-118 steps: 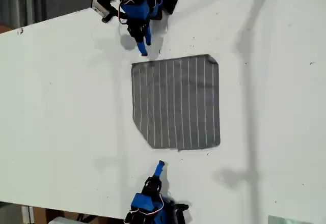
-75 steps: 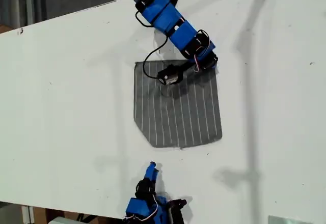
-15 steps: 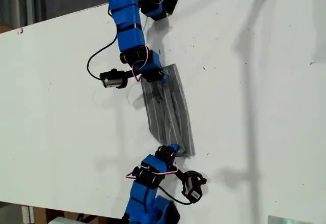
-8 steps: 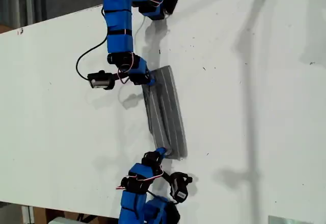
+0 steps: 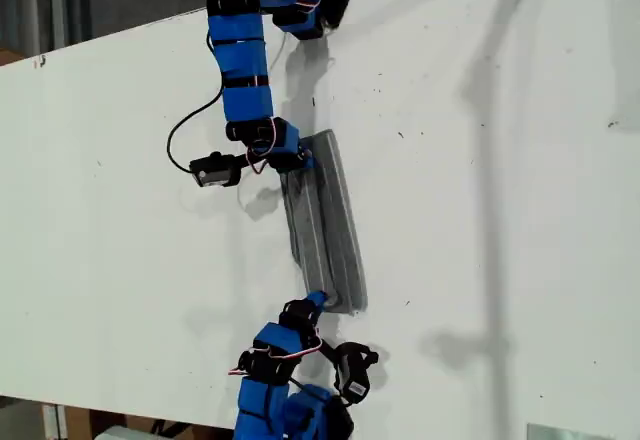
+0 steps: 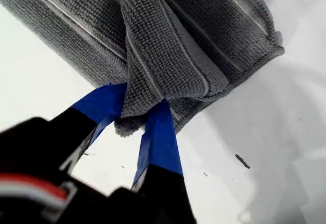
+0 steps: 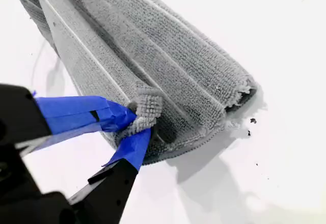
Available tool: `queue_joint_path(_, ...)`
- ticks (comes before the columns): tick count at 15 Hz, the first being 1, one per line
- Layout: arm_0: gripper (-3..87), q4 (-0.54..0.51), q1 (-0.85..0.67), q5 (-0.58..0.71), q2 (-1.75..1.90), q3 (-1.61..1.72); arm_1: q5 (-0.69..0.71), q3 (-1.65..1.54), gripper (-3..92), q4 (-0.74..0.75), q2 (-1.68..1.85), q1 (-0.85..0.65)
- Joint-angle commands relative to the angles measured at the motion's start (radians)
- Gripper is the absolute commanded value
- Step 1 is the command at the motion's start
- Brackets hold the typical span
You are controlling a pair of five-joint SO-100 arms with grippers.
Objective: Grasp corners of a square towel and fold twice.
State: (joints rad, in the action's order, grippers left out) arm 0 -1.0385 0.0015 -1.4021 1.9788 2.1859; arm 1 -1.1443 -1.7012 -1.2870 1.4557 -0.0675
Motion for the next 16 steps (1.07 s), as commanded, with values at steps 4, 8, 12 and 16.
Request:
queue_joint_path(4, -0.1, 0.048, 0.11, -0.034, 0.025, 0.026, -0.032, 0.025, -0.1, -0.031, 0.02, 0.06)
queue_joint_path(8, -0.1, 0.058, 0.179, -0.046, 0.032, -0.003, -0.107, 0.021, -0.1, -0.112, 0.02, 0.11)
queue_joint_path(12, -0.1, 0.08, 0.181, -0.051, 0.018, 0.009, -0.23, -0.044, -0.1, -0.186, 0.06, 0.169)
queue_joint_path(16, -0.1, 0.137, 0.206, -0.083, -0.044, 0.025, -0.227, -0.038, -0.1, -0.167, 0.026, 0.201)
